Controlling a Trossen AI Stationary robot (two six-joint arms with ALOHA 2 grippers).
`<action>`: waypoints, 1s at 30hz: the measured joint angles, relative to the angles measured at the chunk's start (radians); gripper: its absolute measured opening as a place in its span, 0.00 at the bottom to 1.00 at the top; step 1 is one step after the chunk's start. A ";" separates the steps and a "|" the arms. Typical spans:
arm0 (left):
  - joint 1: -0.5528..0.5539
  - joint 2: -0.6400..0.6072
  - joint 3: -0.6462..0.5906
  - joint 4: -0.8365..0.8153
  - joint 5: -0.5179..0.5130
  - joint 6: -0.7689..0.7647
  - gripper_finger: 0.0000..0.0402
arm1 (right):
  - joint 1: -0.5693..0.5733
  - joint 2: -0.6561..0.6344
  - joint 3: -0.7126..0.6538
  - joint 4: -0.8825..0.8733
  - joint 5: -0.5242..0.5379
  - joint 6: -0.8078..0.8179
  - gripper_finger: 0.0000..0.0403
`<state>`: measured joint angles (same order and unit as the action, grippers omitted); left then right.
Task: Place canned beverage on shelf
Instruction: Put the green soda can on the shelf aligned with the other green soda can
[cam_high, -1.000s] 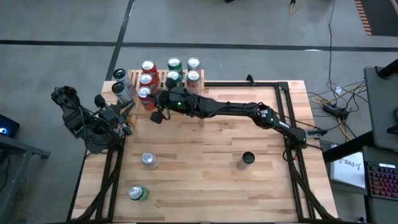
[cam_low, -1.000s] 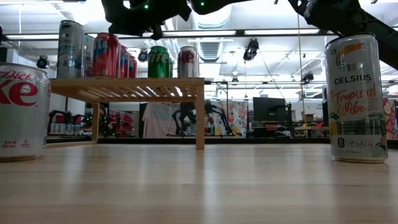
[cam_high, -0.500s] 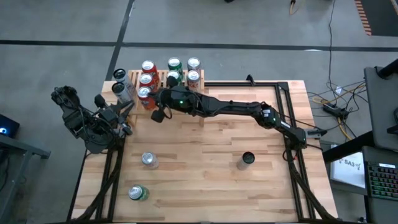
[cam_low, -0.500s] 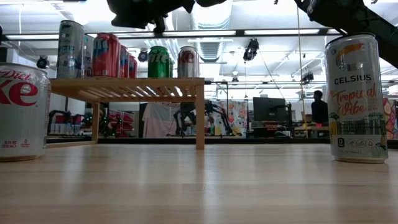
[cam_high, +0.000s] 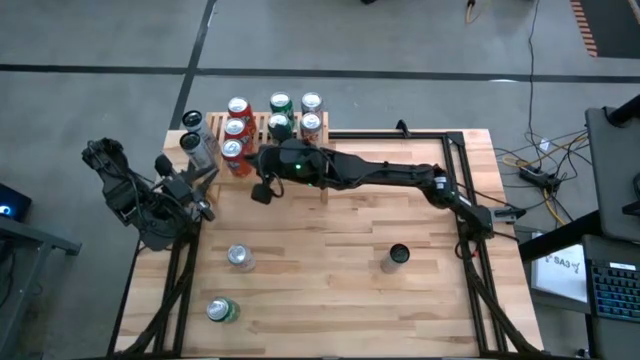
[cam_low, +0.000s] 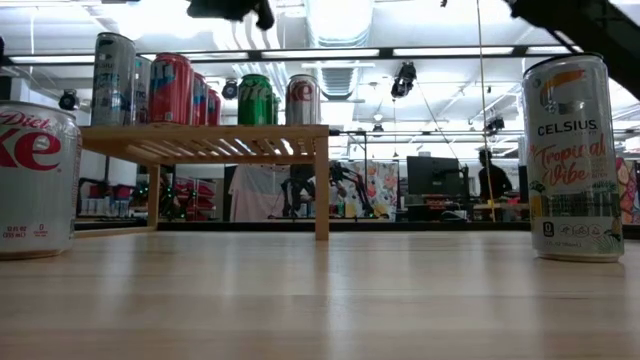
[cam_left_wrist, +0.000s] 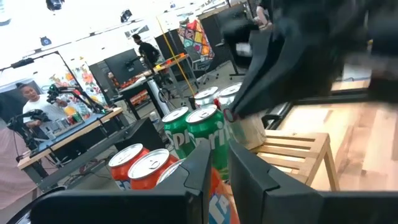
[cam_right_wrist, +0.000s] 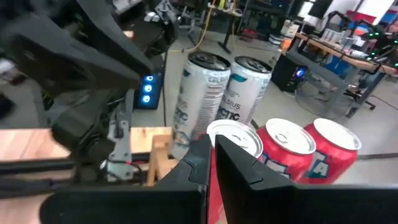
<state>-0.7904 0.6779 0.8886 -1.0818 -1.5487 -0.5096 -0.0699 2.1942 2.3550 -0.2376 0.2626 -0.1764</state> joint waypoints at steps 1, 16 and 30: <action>0.000 0.007 0.000 0.002 0.006 0.001 0.09 | 0.007 -0.014 0.000 -0.027 0.000 -0.002 0.03; 0.000 0.212 0.004 0.232 0.136 0.127 0.09 | 0.128 -0.274 0.000 -0.658 0.000 0.066 0.03; -0.001 0.420 0.155 0.345 0.743 -0.137 0.09 | 0.148 -0.381 -0.002 -1.192 -0.001 0.248 0.03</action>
<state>-0.7910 1.0978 1.0438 -0.7368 -0.8054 -0.6467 0.0784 1.8137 2.3533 -1.4293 0.2619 0.0718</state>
